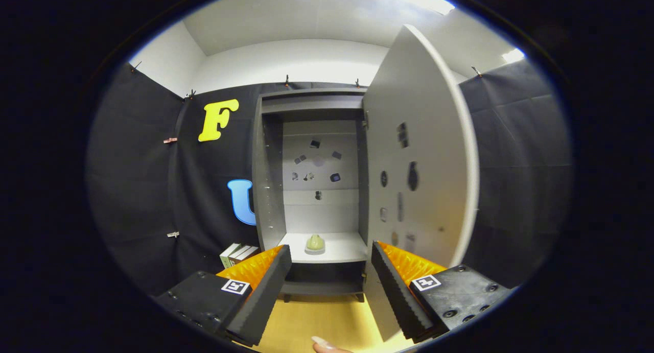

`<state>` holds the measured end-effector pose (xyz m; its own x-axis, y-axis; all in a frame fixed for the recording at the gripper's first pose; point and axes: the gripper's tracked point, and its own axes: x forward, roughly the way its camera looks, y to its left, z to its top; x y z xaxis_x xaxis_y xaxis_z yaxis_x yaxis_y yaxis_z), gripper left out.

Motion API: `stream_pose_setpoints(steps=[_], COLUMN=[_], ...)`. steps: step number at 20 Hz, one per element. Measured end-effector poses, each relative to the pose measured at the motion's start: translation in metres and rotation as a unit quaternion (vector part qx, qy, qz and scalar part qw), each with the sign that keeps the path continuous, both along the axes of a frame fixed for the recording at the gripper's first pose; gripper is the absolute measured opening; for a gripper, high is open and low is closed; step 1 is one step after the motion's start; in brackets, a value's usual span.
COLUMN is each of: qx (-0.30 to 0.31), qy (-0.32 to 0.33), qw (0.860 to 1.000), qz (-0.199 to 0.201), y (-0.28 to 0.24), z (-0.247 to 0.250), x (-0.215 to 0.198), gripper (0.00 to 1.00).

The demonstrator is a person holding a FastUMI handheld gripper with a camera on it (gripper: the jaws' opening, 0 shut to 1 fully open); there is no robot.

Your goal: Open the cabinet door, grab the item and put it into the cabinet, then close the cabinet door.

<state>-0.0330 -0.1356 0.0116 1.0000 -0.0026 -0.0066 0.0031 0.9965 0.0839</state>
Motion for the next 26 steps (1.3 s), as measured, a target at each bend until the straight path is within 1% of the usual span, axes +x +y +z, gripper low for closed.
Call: stream_pose_setpoints(steps=[3, 6, 10, 13, 15, 17, 18, 21, 23, 26], qx=[-0.001, 0.003, 0.011, 0.024, 0.031, 0.039, 0.045, 0.052, 0.046, 0.052], qy=[-0.025, -0.035, -0.013, -0.006, -0.011, -0.012, -0.013, -0.006, 0.002, -0.004], qw=[1.000, 0.999, 0.998, 0.997, 0.996, 0.997, 0.997, 0.998, 0.998, 0.998], qz=[-0.011, -0.025, -0.060, -0.077, -0.078, -0.071, -0.067, -0.044, -0.042, -0.034], y=[-0.049, -0.095, -0.155, -0.184, -0.196, -0.201, -0.194, -0.185, -0.183, -0.171], z=[0.015, 0.014, -0.004, -0.015, -0.019, -0.021, -0.031, -0.037, -0.043, -0.042], x=[-0.029, -0.044, -0.042, -0.031, -0.020, -0.007, -0.009, 0.005, 0.008, 0.008], gripper=[0.99, 0.99, 0.99, 0.98, 0.98, 0.98, 0.98, 0.98, 0.98, 0.98])
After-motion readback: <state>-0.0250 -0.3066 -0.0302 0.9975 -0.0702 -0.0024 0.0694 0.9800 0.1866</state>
